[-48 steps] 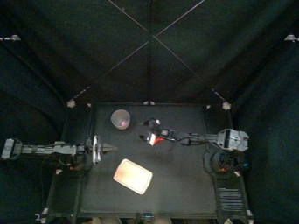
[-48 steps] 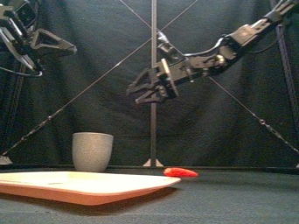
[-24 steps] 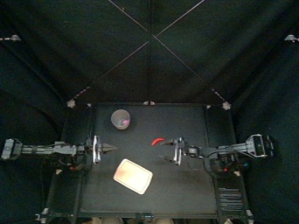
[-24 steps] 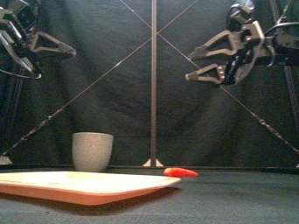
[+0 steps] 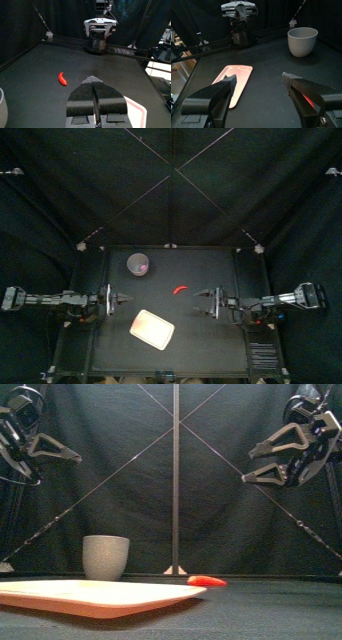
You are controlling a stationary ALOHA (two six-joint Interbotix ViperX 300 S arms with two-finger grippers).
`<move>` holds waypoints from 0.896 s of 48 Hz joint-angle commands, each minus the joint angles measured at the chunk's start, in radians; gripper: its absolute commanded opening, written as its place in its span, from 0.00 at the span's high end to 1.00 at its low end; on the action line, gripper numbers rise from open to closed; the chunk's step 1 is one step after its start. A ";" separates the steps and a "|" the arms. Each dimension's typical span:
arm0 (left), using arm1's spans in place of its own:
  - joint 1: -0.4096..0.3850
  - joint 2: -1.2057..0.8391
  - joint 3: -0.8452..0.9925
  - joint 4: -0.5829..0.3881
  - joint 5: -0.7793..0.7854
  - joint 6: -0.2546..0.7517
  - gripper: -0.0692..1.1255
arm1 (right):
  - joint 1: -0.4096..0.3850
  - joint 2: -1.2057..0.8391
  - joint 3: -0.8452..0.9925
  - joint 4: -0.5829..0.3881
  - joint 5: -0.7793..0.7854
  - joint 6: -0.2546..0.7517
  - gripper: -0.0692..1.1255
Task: Pick the pink ball then place it in the grey bowl
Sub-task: Drop pink ball in the grey bowl and return to neutral
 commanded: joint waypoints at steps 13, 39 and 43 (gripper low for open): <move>-0.002 0.003 -0.015 0.000 -0.003 0.002 0.85 | 0.005 -0.014 -0.012 -0.003 0.006 -0.003 0.06; -0.006 0.003 -0.015 0.034 0.000 0.005 0.85 | 0.003 -0.014 -0.015 -0.017 0.008 -0.003 0.06; -0.005 0.003 -0.011 0.034 0.005 0.005 0.85 | 0.003 -0.014 -0.015 -0.020 0.008 -0.003 0.06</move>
